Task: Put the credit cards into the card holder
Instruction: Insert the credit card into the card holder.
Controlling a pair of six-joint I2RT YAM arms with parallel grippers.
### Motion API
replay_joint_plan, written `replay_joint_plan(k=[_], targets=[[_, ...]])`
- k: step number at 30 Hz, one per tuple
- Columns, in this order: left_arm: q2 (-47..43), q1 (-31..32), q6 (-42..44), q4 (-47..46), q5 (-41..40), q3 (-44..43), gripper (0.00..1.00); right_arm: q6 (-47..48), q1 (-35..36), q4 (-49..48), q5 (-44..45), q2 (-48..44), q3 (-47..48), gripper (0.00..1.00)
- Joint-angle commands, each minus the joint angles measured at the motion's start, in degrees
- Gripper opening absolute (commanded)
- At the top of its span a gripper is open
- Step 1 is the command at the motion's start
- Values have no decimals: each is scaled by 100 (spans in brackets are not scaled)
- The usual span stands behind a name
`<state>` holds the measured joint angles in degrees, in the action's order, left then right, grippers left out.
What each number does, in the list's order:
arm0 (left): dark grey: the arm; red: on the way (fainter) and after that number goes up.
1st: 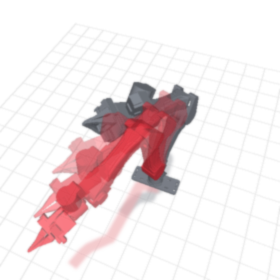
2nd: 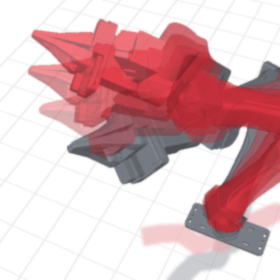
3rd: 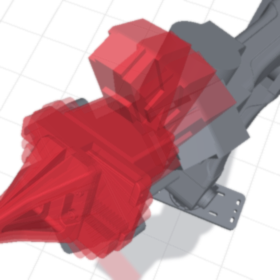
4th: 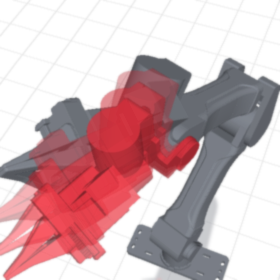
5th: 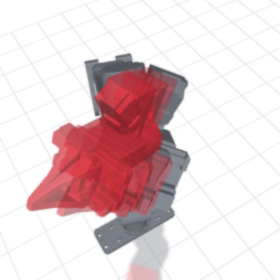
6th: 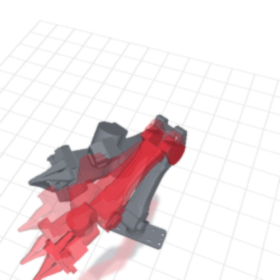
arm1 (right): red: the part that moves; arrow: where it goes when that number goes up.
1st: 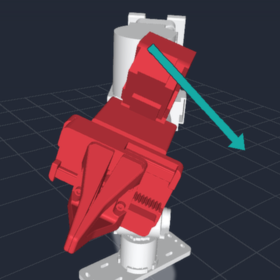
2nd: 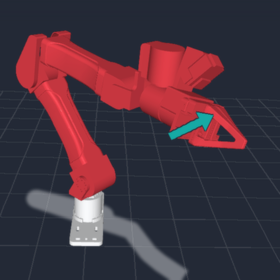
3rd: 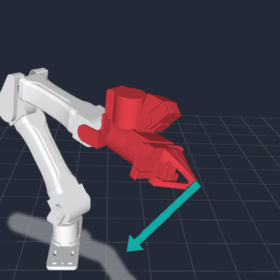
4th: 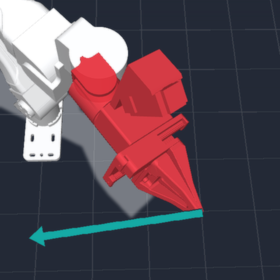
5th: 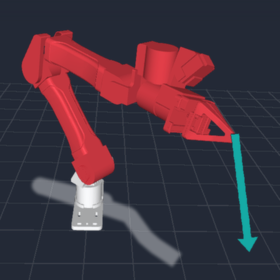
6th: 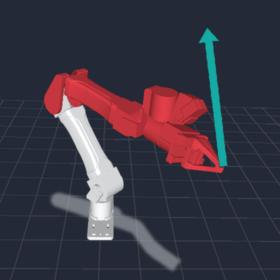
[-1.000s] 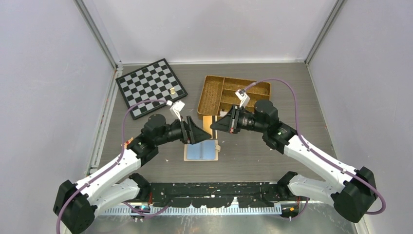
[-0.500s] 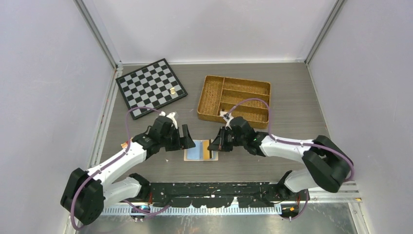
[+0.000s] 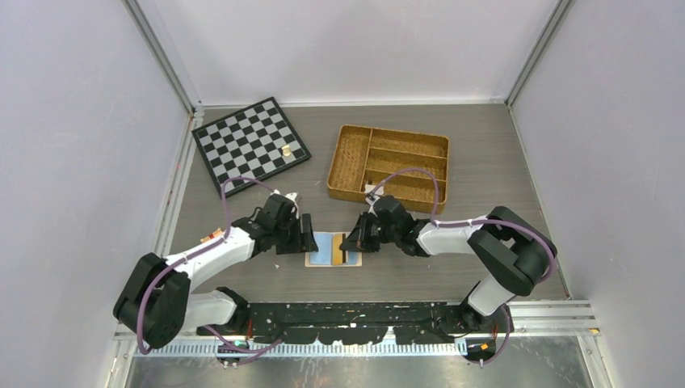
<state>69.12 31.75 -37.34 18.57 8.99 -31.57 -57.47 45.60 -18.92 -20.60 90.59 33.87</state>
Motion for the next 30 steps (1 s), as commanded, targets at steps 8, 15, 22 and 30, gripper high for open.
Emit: replay_joint_plan(k=[8,15,22,30], targets=[[280,-28,297,-203,-200,-1,53,-163,10,-700,-161,365,152,0],[427,-28,367,-213,-271,6,44,-160,4,-818,-148,499,151,1],[625,-31,436,-226,-301,4,33,-157,5,-930,-105,623,157,1],[770,-30,464,-220,-304,-27,26,-64,9,-986,69,725,129,1]])
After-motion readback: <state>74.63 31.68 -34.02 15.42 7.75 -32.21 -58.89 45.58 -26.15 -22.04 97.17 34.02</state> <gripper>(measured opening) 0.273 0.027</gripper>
